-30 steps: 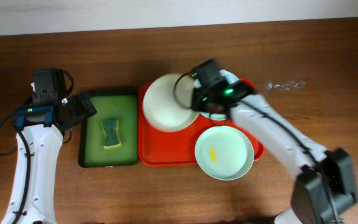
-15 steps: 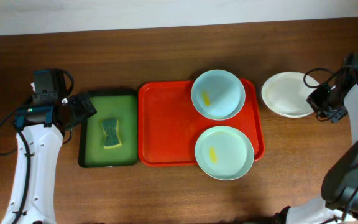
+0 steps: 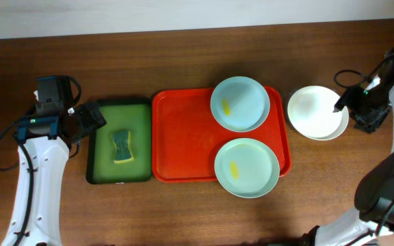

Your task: Clean dirty plates on tray and stack at the side

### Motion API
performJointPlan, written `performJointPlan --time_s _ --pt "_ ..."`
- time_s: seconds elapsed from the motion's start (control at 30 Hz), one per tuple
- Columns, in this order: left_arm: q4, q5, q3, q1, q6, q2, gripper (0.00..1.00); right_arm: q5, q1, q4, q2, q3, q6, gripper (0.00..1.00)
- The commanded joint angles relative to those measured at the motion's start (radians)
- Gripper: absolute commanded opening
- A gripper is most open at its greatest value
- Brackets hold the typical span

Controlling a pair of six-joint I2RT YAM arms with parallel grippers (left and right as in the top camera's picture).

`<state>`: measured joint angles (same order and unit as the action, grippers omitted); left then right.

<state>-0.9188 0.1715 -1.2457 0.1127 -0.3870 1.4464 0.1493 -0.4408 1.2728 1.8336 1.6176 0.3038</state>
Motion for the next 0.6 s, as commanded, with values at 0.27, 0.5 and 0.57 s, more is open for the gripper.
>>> performJointPlan --time_s 0.27,0.5,0.57 --pt "0.001 0.000 -0.012 0.005 -0.013 -0.013 0.99 0.154 0.443 0.159 -0.042 0.022 -0.218 0.70" --pt "0.001 0.000 -0.012 0.005 -0.013 -0.013 0.99 0.153 0.730 0.170 -0.042 0.014 -0.191 0.77" --pt "0.001 0.000 -0.012 0.005 -0.013 -0.013 0.99 0.138 0.731 0.174 -0.042 -0.010 -0.191 0.77"
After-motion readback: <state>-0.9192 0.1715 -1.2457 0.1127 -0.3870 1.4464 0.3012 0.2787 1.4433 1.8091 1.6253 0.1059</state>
